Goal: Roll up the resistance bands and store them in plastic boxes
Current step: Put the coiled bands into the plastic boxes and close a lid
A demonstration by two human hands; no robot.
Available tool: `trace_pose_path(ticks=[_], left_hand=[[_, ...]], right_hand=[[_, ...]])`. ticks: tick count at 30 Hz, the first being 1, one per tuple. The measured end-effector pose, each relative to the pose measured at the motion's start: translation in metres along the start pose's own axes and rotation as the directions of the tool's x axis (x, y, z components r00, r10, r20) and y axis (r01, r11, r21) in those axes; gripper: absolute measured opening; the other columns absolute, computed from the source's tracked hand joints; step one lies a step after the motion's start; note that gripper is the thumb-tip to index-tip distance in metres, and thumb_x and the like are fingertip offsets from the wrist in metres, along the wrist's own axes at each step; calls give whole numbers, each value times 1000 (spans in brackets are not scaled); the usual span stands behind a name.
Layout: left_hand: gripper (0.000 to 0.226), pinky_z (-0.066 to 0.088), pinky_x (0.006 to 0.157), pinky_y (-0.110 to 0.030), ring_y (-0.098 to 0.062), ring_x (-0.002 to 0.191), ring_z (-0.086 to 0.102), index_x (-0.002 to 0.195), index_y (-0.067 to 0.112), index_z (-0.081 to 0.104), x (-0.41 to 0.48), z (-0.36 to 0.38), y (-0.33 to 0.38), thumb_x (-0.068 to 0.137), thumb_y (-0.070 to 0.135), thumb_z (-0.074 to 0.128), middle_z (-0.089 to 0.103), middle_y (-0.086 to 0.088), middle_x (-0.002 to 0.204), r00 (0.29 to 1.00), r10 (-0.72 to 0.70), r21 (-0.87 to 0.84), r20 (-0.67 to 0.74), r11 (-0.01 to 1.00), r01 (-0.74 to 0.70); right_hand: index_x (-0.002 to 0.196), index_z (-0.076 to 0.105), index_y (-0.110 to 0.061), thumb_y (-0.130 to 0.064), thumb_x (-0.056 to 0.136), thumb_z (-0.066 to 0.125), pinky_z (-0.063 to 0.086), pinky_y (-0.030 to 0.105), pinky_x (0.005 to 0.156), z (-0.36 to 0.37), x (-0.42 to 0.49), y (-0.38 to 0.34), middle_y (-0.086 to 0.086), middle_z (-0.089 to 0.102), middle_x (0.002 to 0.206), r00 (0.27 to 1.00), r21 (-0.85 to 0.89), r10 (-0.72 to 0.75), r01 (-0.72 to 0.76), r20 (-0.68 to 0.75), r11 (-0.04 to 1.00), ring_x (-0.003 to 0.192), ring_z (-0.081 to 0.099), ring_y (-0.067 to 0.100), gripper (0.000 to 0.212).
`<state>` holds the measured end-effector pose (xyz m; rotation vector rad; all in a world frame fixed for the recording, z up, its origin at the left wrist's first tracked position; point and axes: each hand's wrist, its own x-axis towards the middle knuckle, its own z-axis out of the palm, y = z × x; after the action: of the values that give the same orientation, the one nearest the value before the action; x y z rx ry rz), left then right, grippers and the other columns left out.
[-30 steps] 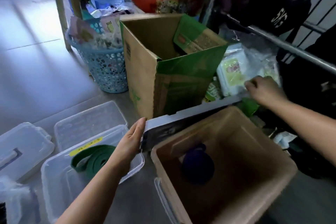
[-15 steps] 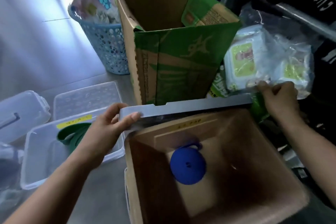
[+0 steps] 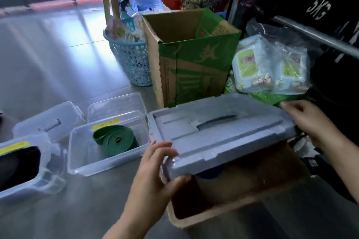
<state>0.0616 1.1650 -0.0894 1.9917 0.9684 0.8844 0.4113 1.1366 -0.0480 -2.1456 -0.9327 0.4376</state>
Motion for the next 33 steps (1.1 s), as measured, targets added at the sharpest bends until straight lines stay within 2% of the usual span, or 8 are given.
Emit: trace_pose_path(ticks=[8, 11, 15, 19, 21, 24, 27, 33], left_hand=[[54, 30, 91, -12, 0, 105, 39, 115, 34, 43, -65, 32, -17, 79, 74, 40, 40, 15, 110, 987, 83, 195, -138, 979, -55], [53, 39, 83, -17, -1, 89, 48, 100, 42, 44, -56, 23, -20, 67, 83, 43, 45, 12, 97, 956, -203, -26, -214, 979, 202], [96, 44, 92, -36, -19, 104, 51, 127, 17, 41, -32, 5, -34, 51, 74, 58, 50, -6, 119, 647, -761, -397, 46, 581, 711], [127, 52, 72, -37, -22, 101, 61, 137, 5, 36, -14, -3, -39, 40, 78, 72, 62, -10, 118, 503, -778, -397, 377, 355, 847], [102, 55, 72, -37, -22, 85, 66, 122, -2, 52, -10, -2, -36, 47, 62, 78, 70, -13, 100, 508, -754, -440, 417, 321, 838], [61, 53, 61, -34, -21, 67, 62, 110, -5, 53, -3, 1, -30, 68, 32, 75, 66, -14, 86, 578, -754, -504, 313, 384, 774], [27, 51, 63, -37, -19, 74, 58, 102, 8, 45, 4, 9, -17, 86, 17, 64, 59, -6, 91, 710, -702, -357, 55, 651, 670], [19, 34, 76, -24, -23, 96, 52, 103, 15, 38, 2, 31, -9, 90, 7, 50, 53, -3, 105, 808, -563, -166, -172, 826, 539]], right_hand=[[116, 58, -2, -29, 86, 61, 41, 35, 79, 13, -54, 60, 29, 52, 111, 995, -395, 87, -99, -49, 913, 99, 53, 39, 40], [108, 60, -2, -28, 88, 59, 40, 36, 78, 18, -59, 66, 29, 53, 107, 996, -364, 46, -73, -82, 928, 97, 53, 40, 32], [84, 62, -1, -81, 60, 56, 40, 31, 58, 14, -49, 56, 18, 65, 79, 988, -107, 149, -145, 27, 984, 77, 62, 29, 84], [111, 61, -15, -63, 74, 53, 56, 31, 55, 10, -40, 51, 10, 73, 81, 832, 188, 372, -477, 411, 858, 67, 70, 24, 61], [115, 60, -21, -61, 69, 60, 56, 39, 69, 10, -36, 56, 15, 72, 94, 773, 200, 404, -550, 490, 811, 77, 69, 31, 62], [108, 65, -14, -61, 45, 80, 54, 36, 71, 10, -31, 52, 18, 71, 92, 826, 156, 401, -491, 397, 857, 76, 68, 33, 80], [111, 59, 7, -34, 80, 68, 43, 30, 65, 17, -26, 46, 23, 65, 101, 967, -36, 230, -227, 105, 973, 81, 59, 32, 52], [98, 63, 9, -26, 86, 63, 38, 36, 73, 34, -25, 53, 28, 51, 95, 995, -428, -46, 2, -93, 904, 94, 53, 42, 36]])
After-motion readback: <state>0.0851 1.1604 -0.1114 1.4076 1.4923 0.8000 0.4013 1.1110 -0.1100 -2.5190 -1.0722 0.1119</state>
